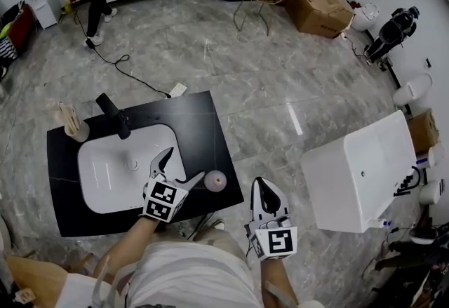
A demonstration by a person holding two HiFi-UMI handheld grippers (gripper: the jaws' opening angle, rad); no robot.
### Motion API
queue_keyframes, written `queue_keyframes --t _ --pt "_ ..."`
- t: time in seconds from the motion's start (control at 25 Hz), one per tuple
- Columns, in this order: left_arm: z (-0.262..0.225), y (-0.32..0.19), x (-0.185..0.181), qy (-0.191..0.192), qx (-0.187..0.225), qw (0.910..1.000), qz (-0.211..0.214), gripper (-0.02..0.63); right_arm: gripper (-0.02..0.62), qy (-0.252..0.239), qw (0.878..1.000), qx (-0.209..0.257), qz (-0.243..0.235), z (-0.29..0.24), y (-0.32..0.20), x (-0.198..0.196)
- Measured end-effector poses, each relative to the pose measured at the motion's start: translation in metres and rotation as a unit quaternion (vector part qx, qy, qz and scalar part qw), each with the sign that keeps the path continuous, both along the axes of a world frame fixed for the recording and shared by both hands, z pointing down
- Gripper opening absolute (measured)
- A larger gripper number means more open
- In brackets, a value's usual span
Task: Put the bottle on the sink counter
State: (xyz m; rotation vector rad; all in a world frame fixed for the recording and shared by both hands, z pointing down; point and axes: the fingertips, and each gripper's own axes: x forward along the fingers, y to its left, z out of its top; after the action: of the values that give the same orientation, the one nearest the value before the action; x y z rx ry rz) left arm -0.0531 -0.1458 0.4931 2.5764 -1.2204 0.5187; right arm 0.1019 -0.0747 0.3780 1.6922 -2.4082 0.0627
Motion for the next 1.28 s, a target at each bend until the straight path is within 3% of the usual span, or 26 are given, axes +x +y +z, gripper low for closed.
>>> queue_keyframes --t 0.12,0.24,0.48,0.84,1.08,1.28 --pt "-0.022 -0.015 -0.009 -0.006 0.025 0.9995 -0.019 0.372 0.011 -0.002 1.0 0.014 0.001 -0.011 -0.007 0.001" --pt "-0.043 -0.022 -0.012 -0.005 0.038 0.9988 -0.031 0.22 0.011 -0.003 1.0 0.024 0.003 -0.024 -0.01 0.005" --pt "-0.093 -0.036 -0.011 0.017 0.084 0.9957 -0.038 0.027 0.011 -0.007 0.999 0.047 0.019 -0.045 -0.022 0.031" --pt "-0.194 -0.032 -0.037 0.063 0.169 0.9807 -0.074 0.014 0.011 -0.017 0.996 0.068 0.05 -0.074 -0.032 0.088" --pt "-0.249 -0.01 -0.068 0.089 0.229 0.9634 -0.107 0.014 0.011 -0.017 0.994 0.083 0.063 -0.087 -0.033 0.11" --pt "-0.272 0.008 -0.095 0.107 0.25 0.9511 -0.147 0.014 0.011 -0.016 0.994 0.088 0.063 -0.096 -0.032 0.117"
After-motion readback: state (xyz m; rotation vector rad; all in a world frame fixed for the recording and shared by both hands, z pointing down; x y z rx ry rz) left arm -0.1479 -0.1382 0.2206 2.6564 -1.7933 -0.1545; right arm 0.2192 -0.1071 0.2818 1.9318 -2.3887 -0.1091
